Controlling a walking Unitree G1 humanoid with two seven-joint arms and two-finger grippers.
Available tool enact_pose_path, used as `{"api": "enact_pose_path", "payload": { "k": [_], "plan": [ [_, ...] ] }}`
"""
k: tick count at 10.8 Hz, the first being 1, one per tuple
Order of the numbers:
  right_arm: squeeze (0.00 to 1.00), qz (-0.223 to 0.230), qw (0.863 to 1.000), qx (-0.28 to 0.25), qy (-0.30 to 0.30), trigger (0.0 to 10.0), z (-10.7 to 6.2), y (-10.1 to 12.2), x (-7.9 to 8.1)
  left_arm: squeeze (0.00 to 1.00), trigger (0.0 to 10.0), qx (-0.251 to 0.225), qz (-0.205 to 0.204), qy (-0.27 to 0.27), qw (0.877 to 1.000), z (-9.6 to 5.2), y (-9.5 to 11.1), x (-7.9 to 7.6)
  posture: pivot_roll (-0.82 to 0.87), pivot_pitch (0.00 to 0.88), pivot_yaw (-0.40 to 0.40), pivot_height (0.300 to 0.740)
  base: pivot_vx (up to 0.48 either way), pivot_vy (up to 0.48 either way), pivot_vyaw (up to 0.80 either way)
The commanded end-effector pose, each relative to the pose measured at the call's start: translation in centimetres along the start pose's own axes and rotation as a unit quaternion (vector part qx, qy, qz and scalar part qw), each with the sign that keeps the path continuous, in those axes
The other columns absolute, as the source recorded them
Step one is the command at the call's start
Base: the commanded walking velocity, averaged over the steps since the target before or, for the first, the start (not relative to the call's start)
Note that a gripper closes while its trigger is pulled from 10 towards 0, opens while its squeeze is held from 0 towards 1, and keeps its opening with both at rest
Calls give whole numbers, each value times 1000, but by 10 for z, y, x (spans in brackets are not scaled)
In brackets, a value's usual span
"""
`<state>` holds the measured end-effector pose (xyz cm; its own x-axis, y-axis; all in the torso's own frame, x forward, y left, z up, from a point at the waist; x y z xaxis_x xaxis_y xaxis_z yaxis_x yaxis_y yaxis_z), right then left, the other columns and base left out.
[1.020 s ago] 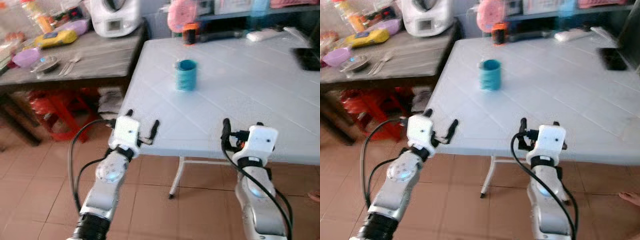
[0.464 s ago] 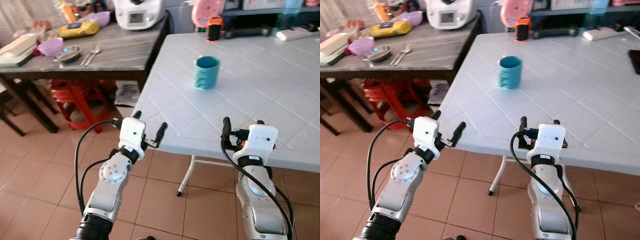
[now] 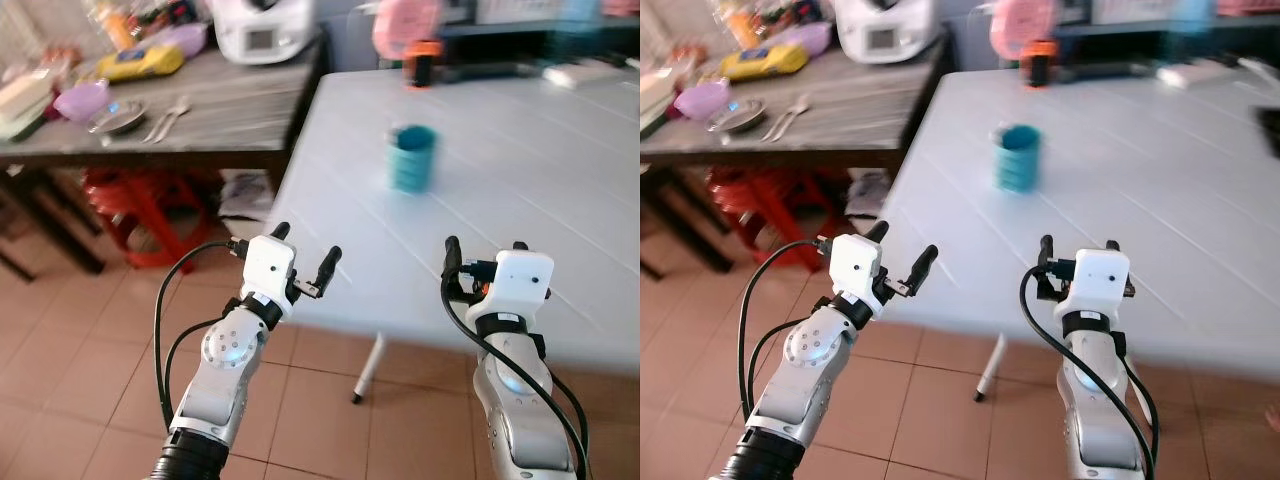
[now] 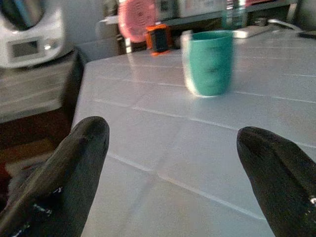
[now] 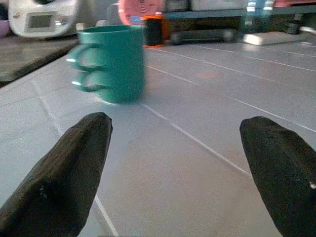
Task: Setting the table
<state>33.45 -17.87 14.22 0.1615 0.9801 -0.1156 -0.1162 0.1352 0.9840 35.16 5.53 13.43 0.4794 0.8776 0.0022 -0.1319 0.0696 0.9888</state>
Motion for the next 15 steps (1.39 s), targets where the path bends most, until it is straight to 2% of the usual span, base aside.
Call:
{"api": "enact_pose_path", "payload": {
  "k": [1, 3, 8, 10, 15],
  "plan": [
    [0, 8, 1000, -7, 12, 10000, 0, 5, 10, 0, 10000, -1, 7, 3, 1000, -3, 1, 5, -135, 96, 158, 740, 480, 0, 400],
    [0, 11, 1000, -6, 8, 10000, 0, 4, 8, 0, 10000, -1, 6, -1, 1000, -3, 1, 4, -135, 96, 159, 740, 480, 0, 0],
    [0, 20, 1000, -1, 20, 10000, -2, 1, 15, 0, 10000, -1, -2, -2, 1000, -6, 1, 2, -135, 100, 159, 740, 0, 0, 0],
    [0, 20, 999, 4, 28, 10000, -6, -2, 20, 0, 10000, 5, -1, -7, 1000, -12, -3, 3, -132, 106, 156, 740, 0, 0, 0],
    [0, 16, 998, -2, 65, 10000, -5, 2, 40, 0, 10000, 16, 0, -33, 999, -25, -5, 3, -114, 115, 159, 740, 0, 0, 0]
  ]
}}
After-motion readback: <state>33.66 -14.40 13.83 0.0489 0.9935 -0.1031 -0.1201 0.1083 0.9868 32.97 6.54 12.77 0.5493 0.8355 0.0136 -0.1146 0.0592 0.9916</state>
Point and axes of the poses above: a point about 5 cm out from each wrist's last joint towards the gripper, its own z axis pointing out of the wrist towards the gripper, its own y axis along the axis of the wrist's last joint, x = y × z, the point moved 6 cm from there along z, pointing out of the wrist towards the gripper, and after that the axes turned 4 degrees about -z, right-handed, at the moved point
